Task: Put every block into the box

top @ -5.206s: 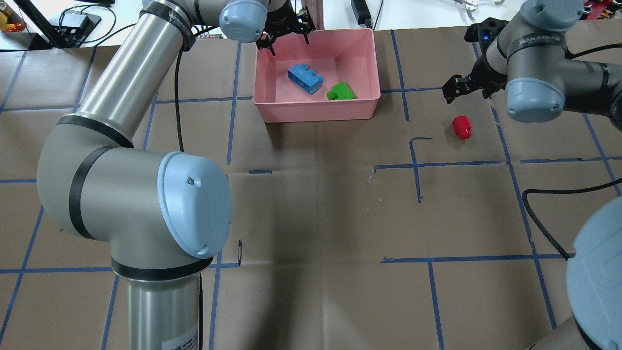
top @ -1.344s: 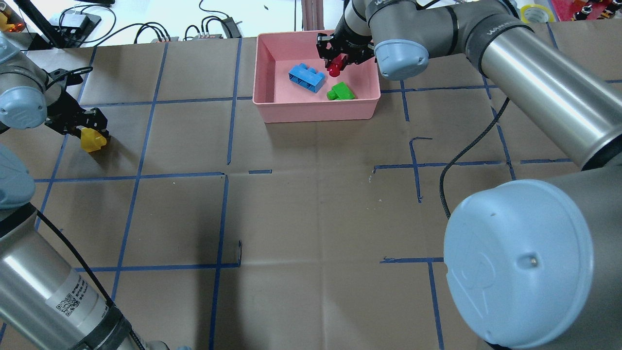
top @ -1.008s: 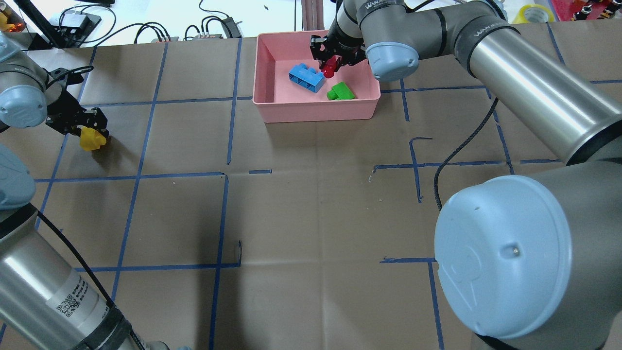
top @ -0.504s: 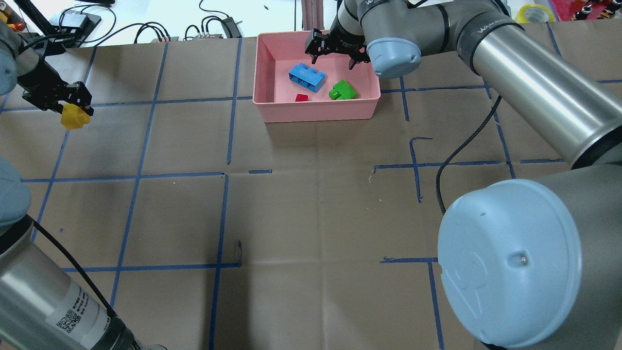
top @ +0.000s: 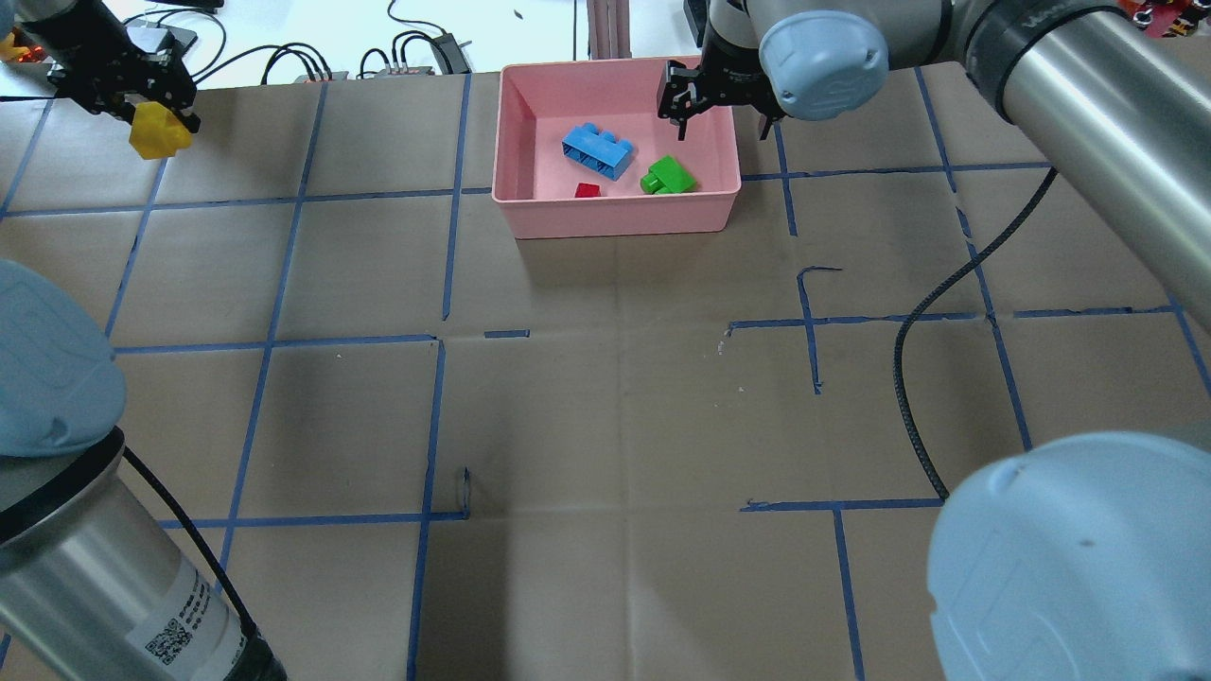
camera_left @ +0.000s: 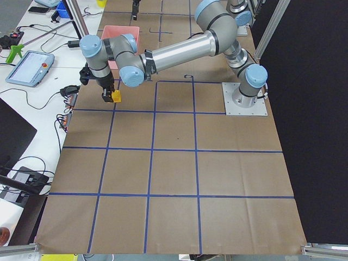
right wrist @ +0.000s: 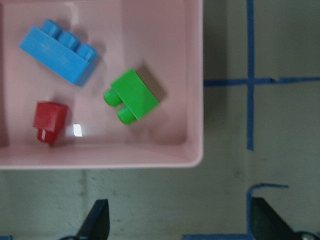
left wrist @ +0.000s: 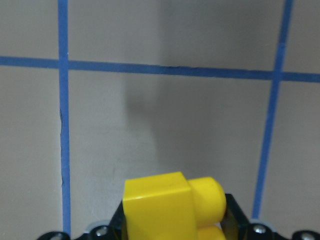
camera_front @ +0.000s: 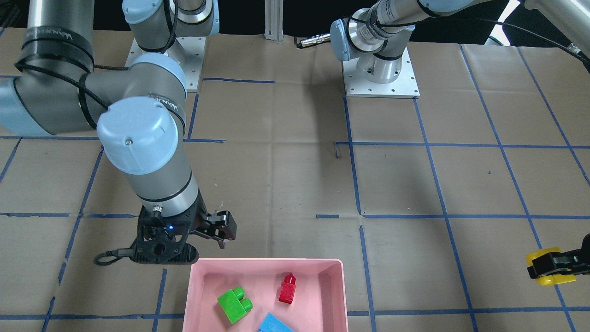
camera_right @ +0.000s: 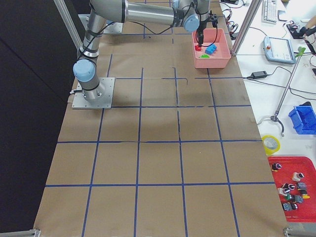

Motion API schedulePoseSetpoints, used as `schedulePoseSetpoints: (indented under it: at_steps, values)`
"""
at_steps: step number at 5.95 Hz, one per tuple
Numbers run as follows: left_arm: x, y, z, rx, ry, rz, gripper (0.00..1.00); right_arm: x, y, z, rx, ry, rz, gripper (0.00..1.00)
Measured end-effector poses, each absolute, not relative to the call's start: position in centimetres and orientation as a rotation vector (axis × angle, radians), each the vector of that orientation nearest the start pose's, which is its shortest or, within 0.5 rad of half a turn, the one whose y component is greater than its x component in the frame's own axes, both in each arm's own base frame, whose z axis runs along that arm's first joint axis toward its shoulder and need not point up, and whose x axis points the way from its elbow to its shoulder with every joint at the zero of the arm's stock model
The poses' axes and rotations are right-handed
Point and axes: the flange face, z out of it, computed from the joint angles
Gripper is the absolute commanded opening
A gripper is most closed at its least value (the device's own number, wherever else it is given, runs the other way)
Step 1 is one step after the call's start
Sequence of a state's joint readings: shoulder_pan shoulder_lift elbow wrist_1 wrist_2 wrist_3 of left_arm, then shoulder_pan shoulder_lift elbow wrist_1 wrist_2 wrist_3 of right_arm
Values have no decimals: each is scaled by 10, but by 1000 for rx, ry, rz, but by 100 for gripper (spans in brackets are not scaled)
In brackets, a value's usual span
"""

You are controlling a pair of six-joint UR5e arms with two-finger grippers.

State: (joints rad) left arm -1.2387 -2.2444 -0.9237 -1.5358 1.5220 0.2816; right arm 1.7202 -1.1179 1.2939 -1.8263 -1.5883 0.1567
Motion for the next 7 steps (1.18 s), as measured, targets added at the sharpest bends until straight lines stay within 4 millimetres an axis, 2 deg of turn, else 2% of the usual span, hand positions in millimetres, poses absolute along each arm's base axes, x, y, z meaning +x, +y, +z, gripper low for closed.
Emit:
schedulePoseSetpoints:
  at_steps: [1,2,3,4,5,6,7]
  values:
    - [49,-781,390,-216,3238,-67,14,221,-627,408,-11,3181,-42,99]
    - [-19,-795,390,-368,3287,-76,14,217,-605,437,-19,3186,-47,99]
    - [-92,-806,386,-497,3331,-70,14,214,-583,463,-19,3183,-50,99]
    - [-161,-812,376,-572,3356,-71,14,212,-561,482,-20,3182,-23,99]
    - [-218,-816,354,-594,3353,-95,14,208,-534,489,-25,3182,9,99]
    - [-261,-818,320,-582,3331,-117,20,204,-506,482,-26,3183,32,99]
    - [-291,-818,288,-556,3298,-131,84,200,-486,475,-21,3183,24,99]
